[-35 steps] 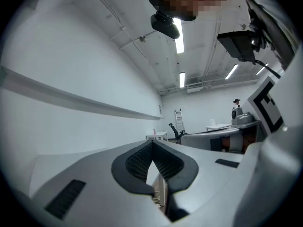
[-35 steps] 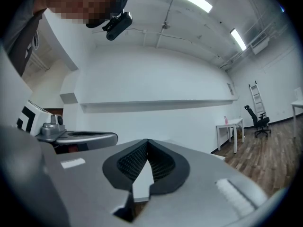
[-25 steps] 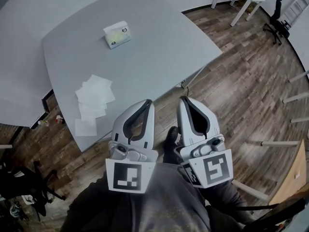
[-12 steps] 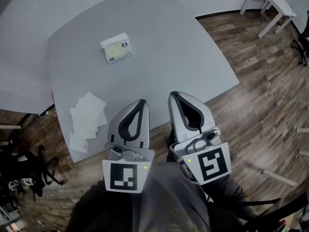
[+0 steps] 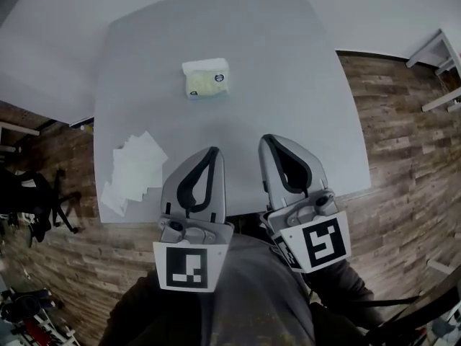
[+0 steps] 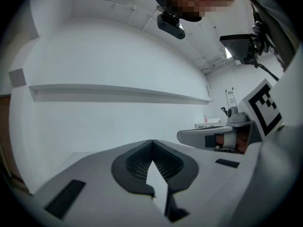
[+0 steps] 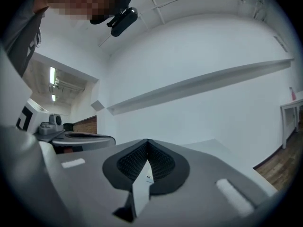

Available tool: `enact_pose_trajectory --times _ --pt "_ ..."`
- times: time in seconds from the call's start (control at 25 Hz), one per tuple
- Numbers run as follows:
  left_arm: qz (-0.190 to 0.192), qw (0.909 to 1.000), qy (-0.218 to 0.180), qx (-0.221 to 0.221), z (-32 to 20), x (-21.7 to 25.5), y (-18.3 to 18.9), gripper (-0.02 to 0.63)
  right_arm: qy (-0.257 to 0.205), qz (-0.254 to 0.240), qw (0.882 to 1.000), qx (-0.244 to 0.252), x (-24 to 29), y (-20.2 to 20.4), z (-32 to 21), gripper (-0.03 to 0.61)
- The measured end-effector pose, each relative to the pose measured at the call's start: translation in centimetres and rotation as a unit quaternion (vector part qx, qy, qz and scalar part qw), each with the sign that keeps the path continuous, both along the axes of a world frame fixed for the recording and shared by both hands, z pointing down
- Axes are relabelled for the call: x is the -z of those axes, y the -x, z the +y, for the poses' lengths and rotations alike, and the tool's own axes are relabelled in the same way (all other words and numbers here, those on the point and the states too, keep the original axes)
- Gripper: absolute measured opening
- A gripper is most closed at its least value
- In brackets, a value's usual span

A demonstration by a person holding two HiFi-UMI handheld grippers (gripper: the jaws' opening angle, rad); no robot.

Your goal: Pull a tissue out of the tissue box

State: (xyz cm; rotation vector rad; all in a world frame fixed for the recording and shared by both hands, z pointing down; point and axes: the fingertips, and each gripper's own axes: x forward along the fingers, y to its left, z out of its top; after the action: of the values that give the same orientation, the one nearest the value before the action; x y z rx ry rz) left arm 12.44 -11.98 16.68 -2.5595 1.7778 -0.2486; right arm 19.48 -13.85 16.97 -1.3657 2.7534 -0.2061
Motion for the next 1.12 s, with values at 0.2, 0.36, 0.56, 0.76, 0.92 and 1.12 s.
enact_pose_trajectory --times 0.2,0.36,0.56,0.76,0.92,1.12 --pt "0.011 0.9987 0.007 0.049 -3.4 -1.2 1.8 -0.002 0.004 0.010 0.999 0.041 -0.9 1.3 -4.0 0.002" --pt "0.022 0.9973 0.026 0.065 -7.9 -3.7 3.9 -0.002 0.021 0.017 0.998 0.050 -3.2 3.2 -8.8 0.002" --pt "0.040 0.9941 0.074 0.069 -14.5 -8.7 4.9 -0.002 0.063 0.032 0.995 0.064 -8.0 4.8 -15.1 0.002" --pt "0.050 0.9878 0.130 0.069 -20.1 -14.9 6.6 -0.002 0.108 0.038 0.991 0.075 -13.4 6.8 -20.7 0.002" --pt "0.054 0.9854 0.151 0.059 -22.9 -18.8 6.8 -0.002 0.133 0.031 0.987 0.086 -17.0 7.7 -23.5 0.020" --pt "0.059 0.9788 0.184 0.067 -24.5 -22.6 7.8 -0.002 0.146 0.029 0.981 0.121 -19.7 9.0 -25.1 0.126"
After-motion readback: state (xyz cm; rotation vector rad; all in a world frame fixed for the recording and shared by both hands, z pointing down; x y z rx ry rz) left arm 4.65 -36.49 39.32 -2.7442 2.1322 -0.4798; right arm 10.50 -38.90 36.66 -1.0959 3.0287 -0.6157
